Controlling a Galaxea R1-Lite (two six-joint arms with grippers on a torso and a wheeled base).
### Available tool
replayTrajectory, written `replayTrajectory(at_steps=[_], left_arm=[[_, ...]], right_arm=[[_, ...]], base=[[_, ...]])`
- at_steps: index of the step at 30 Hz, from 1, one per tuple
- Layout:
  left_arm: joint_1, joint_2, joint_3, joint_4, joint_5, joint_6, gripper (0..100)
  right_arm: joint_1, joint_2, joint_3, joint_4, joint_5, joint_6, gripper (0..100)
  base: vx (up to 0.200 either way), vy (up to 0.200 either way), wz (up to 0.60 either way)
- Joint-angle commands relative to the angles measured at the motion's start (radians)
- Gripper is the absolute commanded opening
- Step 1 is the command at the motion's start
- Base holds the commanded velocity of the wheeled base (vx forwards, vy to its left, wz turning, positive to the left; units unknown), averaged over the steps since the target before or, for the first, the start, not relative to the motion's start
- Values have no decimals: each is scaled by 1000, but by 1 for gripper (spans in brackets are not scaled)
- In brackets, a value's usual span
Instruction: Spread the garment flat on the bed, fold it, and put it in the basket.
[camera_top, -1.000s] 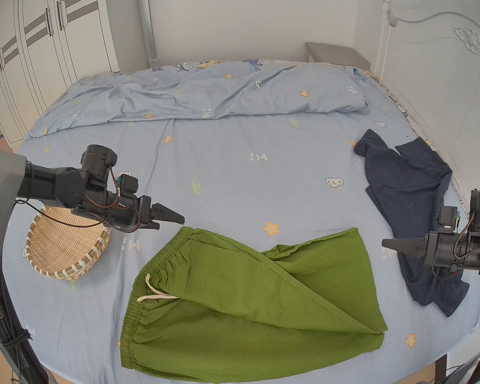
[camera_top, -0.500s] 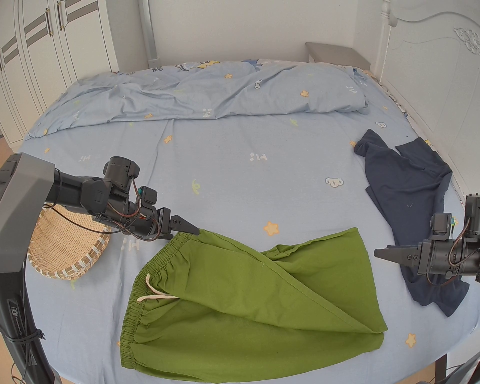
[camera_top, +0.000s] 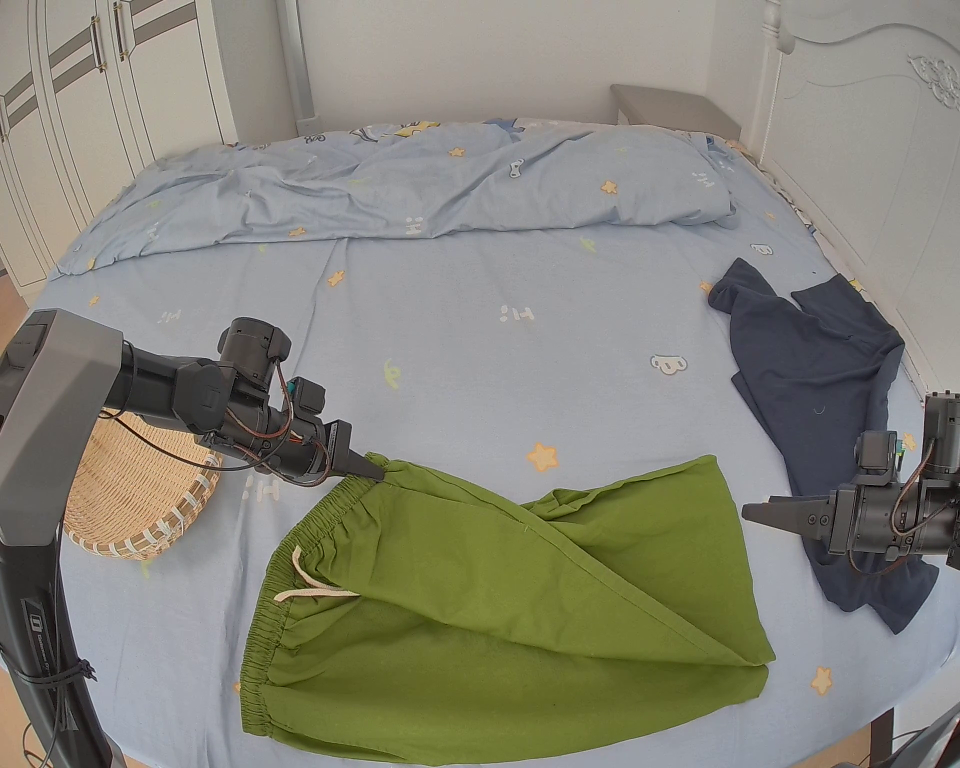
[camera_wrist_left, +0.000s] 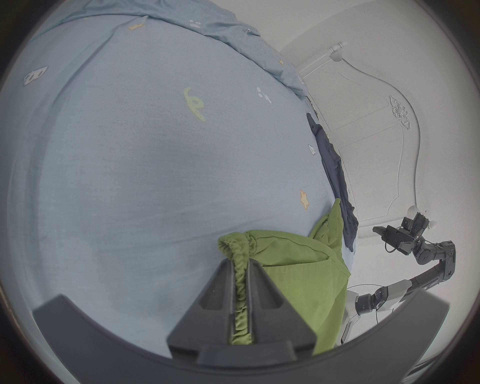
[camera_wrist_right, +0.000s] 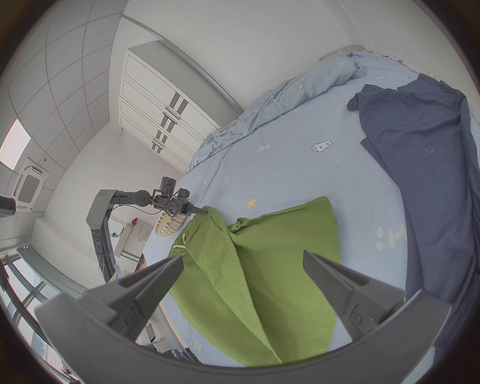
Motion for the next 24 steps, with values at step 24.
replayTrajectory(at_steps=[24], left_arm=[[106,-157,7,-2,-9,-70,0]], right_arm=[[-50,66,-2,1,1,-2,100]], base=[[0,0,0]])
